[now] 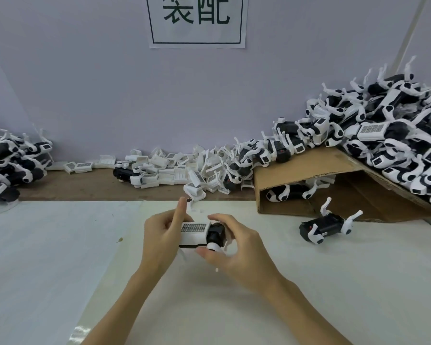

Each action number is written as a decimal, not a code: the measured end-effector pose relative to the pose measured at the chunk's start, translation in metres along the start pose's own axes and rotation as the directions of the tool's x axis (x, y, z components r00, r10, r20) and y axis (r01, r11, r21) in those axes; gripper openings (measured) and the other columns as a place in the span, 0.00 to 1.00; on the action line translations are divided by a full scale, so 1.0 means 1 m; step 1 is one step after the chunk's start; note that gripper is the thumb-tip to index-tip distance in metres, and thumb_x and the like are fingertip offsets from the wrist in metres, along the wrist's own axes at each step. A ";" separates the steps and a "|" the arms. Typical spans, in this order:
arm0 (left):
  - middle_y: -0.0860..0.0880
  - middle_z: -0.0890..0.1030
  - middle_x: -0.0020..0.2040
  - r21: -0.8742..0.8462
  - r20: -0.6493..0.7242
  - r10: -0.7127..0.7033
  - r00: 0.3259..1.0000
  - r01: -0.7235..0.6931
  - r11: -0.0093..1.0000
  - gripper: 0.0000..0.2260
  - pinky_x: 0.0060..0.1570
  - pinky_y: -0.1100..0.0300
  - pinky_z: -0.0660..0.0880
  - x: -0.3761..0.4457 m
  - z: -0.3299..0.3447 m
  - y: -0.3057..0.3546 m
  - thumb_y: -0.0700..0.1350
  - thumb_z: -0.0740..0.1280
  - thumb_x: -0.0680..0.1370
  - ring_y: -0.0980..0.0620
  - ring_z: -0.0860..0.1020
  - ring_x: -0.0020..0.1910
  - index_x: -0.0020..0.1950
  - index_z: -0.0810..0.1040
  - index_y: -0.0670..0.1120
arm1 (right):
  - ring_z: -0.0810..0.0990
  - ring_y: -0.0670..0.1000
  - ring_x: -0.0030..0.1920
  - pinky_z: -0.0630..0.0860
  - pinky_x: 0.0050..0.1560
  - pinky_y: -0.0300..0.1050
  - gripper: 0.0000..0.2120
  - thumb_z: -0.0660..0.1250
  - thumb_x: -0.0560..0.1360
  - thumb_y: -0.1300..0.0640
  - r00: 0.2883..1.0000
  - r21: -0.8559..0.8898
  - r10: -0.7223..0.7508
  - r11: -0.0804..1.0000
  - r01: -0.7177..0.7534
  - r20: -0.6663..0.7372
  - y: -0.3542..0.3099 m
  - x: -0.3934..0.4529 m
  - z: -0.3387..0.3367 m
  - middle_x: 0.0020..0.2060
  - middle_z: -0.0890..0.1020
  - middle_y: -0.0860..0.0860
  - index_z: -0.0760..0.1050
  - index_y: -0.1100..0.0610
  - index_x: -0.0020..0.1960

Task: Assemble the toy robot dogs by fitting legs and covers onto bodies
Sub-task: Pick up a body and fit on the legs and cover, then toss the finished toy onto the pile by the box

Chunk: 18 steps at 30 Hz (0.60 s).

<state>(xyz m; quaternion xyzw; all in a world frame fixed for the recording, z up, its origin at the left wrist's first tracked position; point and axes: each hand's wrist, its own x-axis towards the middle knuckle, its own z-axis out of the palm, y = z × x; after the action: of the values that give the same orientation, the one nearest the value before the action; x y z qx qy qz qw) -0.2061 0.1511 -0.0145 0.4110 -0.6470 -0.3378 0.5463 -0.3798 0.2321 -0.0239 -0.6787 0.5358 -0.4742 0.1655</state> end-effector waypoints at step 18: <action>0.56 0.85 0.51 0.048 -0.056 0.105 0.993 -0.102 0.994 0.20 0.45 0.50 0.78 0.010 -0.011 -0.015 0.64 0.49 0.85 0.53 0.83 0.46 0.56 0.81 0.64 | 0.83 0.50 0.54 0.76 0.60 0.44 0.27 0.68 0.76 0.36 0.929 0.535 0.368 0.778 -0.329 0.035 -0.010 0.059 -0.084 0.53 0.87 0.56 0.82 0.58 0.61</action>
<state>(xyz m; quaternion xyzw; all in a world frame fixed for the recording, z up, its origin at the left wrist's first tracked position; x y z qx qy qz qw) -0.1931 0.1356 -0.0215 0.3988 -0.6586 -0.2820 0.5725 -0.4444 0.2076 0.0518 -0.4777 0.5049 -0.5889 0.4124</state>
